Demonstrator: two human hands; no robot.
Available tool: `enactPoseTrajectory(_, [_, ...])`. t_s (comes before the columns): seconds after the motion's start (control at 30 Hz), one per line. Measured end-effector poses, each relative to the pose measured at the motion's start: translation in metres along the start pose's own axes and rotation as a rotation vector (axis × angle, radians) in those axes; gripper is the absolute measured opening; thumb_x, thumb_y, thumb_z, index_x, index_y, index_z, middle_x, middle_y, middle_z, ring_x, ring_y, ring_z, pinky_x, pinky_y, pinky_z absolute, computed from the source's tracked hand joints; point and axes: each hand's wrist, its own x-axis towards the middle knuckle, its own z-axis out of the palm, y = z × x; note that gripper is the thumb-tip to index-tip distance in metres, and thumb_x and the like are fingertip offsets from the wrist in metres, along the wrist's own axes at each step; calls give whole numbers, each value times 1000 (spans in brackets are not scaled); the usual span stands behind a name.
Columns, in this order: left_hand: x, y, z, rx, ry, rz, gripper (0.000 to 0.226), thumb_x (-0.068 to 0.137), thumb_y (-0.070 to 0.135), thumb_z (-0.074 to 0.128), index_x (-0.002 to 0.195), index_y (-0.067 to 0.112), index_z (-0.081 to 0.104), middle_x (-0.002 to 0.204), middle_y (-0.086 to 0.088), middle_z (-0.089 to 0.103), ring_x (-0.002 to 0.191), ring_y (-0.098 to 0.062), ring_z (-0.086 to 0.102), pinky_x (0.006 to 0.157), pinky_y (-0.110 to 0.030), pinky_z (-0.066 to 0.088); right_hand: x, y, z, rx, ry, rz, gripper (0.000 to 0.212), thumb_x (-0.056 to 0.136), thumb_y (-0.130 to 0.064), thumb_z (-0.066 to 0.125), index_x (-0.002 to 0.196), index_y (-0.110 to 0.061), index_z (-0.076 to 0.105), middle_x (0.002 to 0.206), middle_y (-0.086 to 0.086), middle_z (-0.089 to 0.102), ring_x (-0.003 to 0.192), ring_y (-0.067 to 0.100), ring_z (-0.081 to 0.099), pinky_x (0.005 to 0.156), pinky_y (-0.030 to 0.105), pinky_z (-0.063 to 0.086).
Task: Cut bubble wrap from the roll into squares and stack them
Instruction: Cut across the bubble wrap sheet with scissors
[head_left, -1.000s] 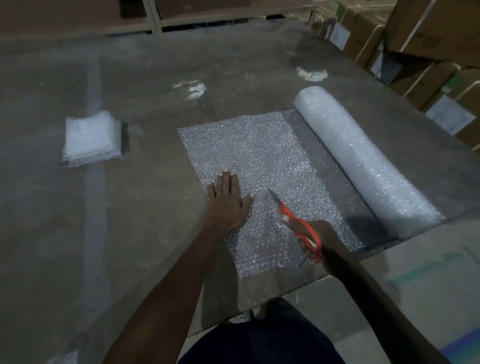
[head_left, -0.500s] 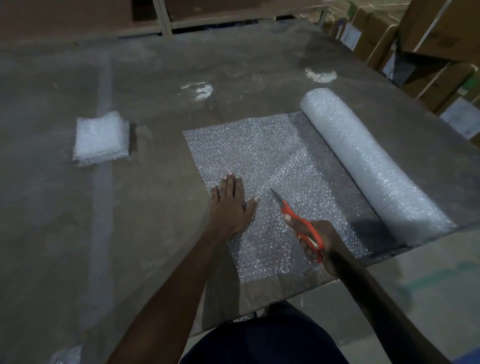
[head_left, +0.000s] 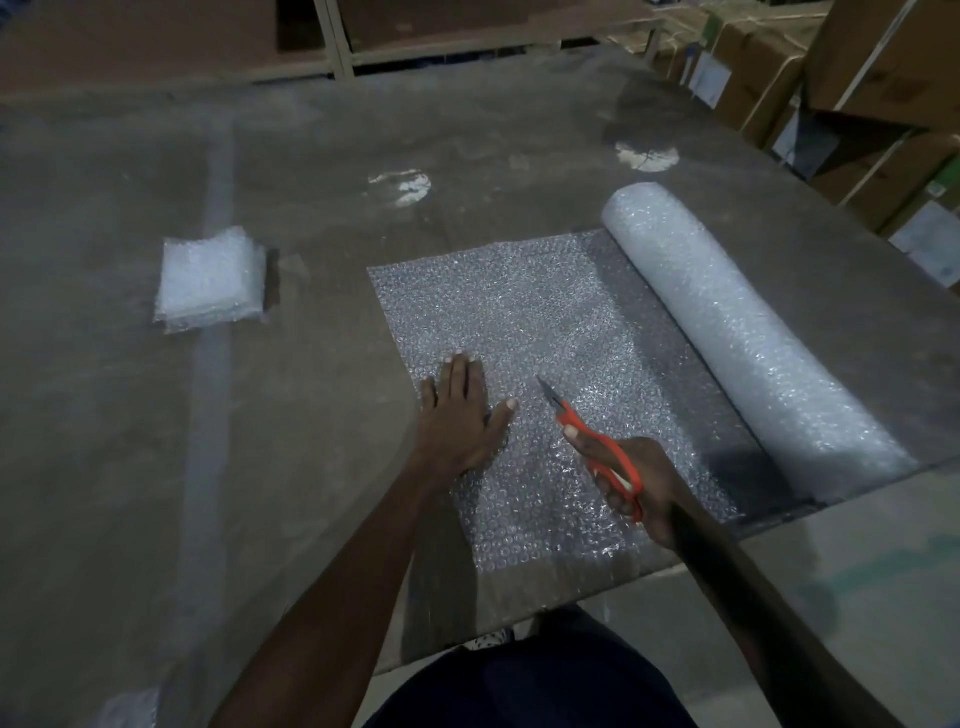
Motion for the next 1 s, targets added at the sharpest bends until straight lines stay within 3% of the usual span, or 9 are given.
enactPoseTrajectory(0.43, [49,-25,-12,10,13,-28,85,96,63,11,158,4,10,166,-17,1,153,-33,-2,122,-54,-1,15,7,2,53,-12,29,54,70,-49,86,78,0,65,51,8,48,37,14,38,42,21,27])
enactPoseTrajectory(0.57, [53,-29,-6,23,9,-3,79,102,59,18,158,5,7,166,-17,-1,153,-32,-4,122,-52,-2,16,5,3,59,9,38,63,66,-58,84,83,1,70,58,12,54,39,16,43,40,20,32])
enactPoseTrajectory(0.7, [52,-30,-5,11,9,-4,80,102,61,17,159,6,5,166,-16,-4,153,-31,-7,122,-51,-4,21,1,4,52,-5,19,85,62,-66,85,86,14,67,56,11,55,39,16,43,40,21,33])
enactPoseTrajectory(0.87, [51,-30,-5,17,13,-1,78,103,59,18,159,7,3,167,-14,-5,153,-30,-8,123,-50,-5,25,-4,6,45,-36,47,54,72,-54,82,73,-2,67,53,10,53,37,14,42,39,20,31])
enactPoseTrajectory(1.0, [51,-30,-5,25,12,3,78,103,59,16,159,7,1,167,-14,-6,153,-29,-9,123,-50,-4,26,-5,7,75,-35,50,48,74,-51,82,68,-7,65,51,7,52,36,13,40,39,19,29])
